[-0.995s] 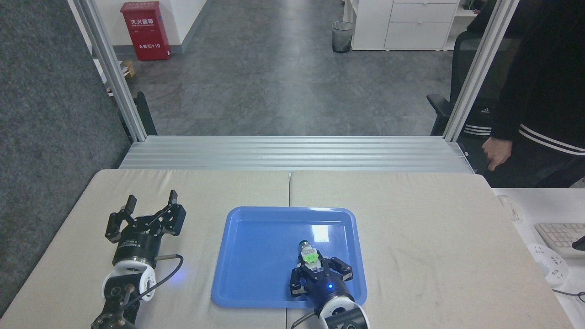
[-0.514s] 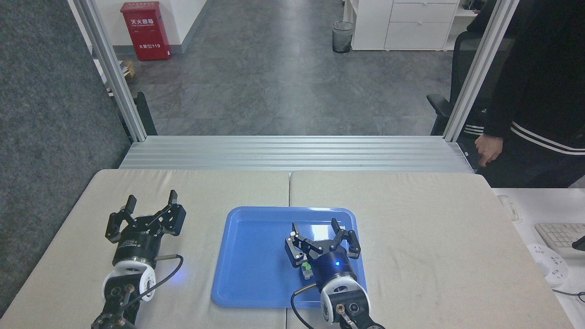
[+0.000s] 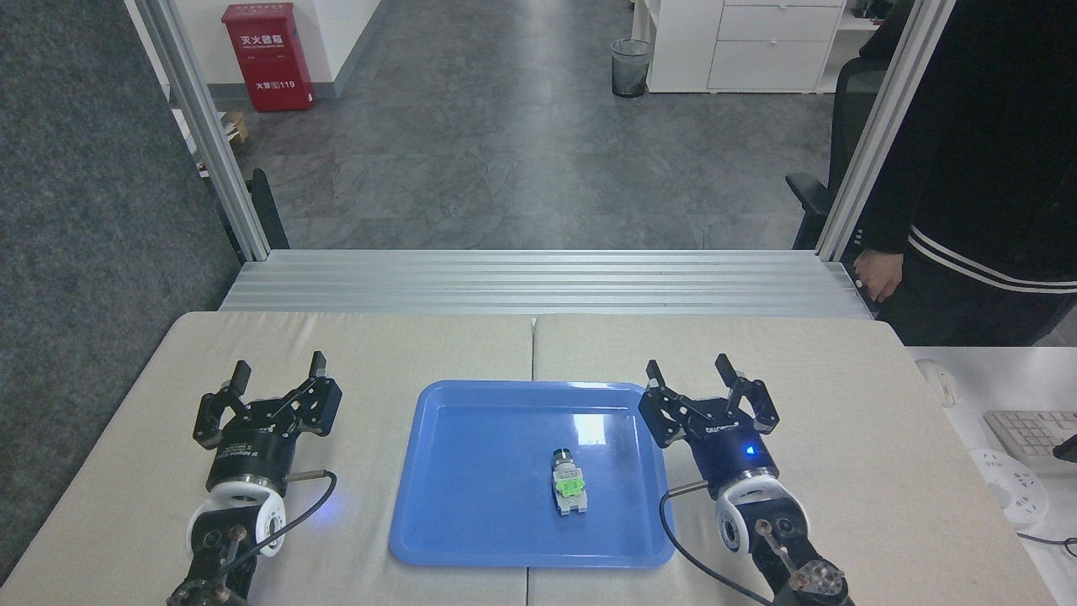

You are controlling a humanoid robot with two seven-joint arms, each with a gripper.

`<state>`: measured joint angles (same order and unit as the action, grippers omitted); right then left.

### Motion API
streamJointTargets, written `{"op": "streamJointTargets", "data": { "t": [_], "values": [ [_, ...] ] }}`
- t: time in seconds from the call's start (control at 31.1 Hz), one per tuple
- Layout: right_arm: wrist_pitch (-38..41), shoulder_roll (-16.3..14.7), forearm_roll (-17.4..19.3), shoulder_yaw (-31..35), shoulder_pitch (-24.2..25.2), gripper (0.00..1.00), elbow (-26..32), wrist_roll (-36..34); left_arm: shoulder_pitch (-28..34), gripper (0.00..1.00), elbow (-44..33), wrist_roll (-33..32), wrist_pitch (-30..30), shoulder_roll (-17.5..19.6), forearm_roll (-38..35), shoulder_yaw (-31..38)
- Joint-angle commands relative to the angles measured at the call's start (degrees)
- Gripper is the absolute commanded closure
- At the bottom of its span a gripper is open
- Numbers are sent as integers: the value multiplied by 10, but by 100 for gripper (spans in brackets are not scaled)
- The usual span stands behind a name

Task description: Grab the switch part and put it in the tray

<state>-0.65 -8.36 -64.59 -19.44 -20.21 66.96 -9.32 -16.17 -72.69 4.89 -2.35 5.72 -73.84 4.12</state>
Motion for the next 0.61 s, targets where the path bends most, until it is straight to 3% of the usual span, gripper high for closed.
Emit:
{"op": "streamJointTargets", "data": {
  "t": [0.0, 0.58],
  "values": [
    [37, -138, 58, 124, 18, 3, -59, 7, 1, 0, -3, 0, 0, 0, 0, 2],
    [21, -147, 57, 125, 18, 2, -51, 28, 1, 0, -3, 0, 0, 0, 2, 2]
  ]
}}
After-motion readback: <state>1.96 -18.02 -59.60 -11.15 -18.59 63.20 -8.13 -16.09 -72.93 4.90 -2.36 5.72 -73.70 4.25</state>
